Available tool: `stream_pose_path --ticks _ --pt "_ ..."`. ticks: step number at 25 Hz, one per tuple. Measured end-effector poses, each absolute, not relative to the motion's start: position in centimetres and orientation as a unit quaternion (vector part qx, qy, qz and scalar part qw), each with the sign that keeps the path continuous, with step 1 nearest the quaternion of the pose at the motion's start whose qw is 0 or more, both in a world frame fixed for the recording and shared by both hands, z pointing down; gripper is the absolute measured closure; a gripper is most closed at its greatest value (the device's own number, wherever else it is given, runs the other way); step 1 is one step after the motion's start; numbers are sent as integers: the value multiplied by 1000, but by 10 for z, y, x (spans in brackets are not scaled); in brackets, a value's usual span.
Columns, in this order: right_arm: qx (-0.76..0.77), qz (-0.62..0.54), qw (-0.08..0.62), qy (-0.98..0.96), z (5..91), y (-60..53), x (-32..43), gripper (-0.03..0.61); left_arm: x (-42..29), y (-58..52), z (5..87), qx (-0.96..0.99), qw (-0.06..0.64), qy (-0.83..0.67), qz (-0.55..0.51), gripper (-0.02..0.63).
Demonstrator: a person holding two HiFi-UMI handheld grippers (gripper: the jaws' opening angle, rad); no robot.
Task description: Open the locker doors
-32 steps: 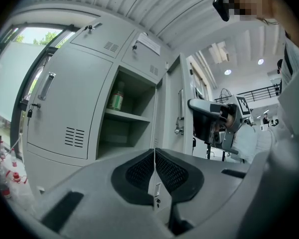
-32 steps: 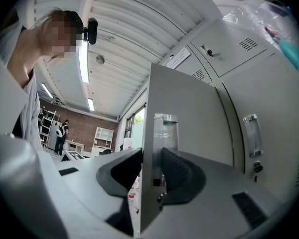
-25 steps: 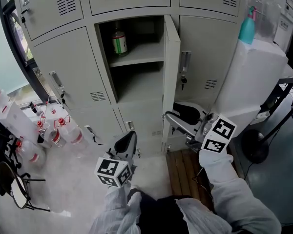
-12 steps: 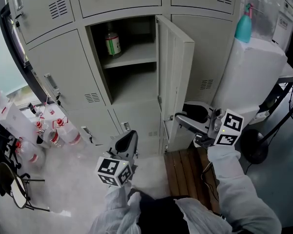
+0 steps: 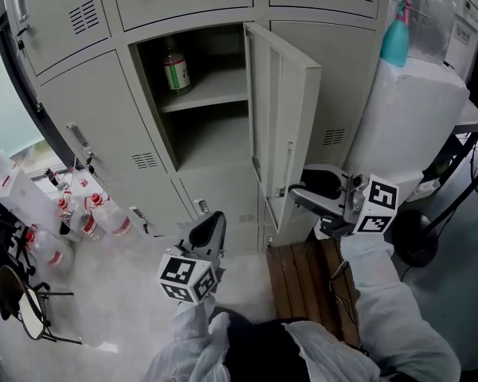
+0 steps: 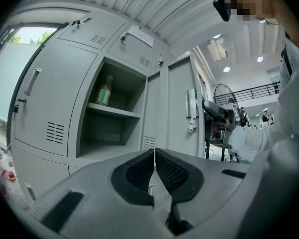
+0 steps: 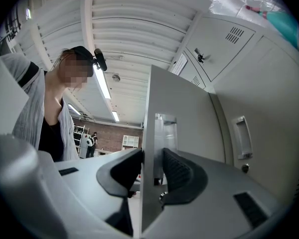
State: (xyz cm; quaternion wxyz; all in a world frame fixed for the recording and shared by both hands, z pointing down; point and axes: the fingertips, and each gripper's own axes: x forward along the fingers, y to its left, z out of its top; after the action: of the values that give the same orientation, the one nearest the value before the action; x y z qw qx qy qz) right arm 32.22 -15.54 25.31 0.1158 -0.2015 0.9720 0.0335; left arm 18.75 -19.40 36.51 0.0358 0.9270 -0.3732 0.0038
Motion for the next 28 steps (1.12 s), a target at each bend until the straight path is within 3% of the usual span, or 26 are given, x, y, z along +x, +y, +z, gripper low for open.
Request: stream_pose_path --ticks 12,28 --pt "-221 41 135 965 254 -154 331 453 195 -191 368 929 37 -367 17 600" --pt "-445 116 109 881 265 -125 351 431 196 -173 382 942 56 -329 17 600"
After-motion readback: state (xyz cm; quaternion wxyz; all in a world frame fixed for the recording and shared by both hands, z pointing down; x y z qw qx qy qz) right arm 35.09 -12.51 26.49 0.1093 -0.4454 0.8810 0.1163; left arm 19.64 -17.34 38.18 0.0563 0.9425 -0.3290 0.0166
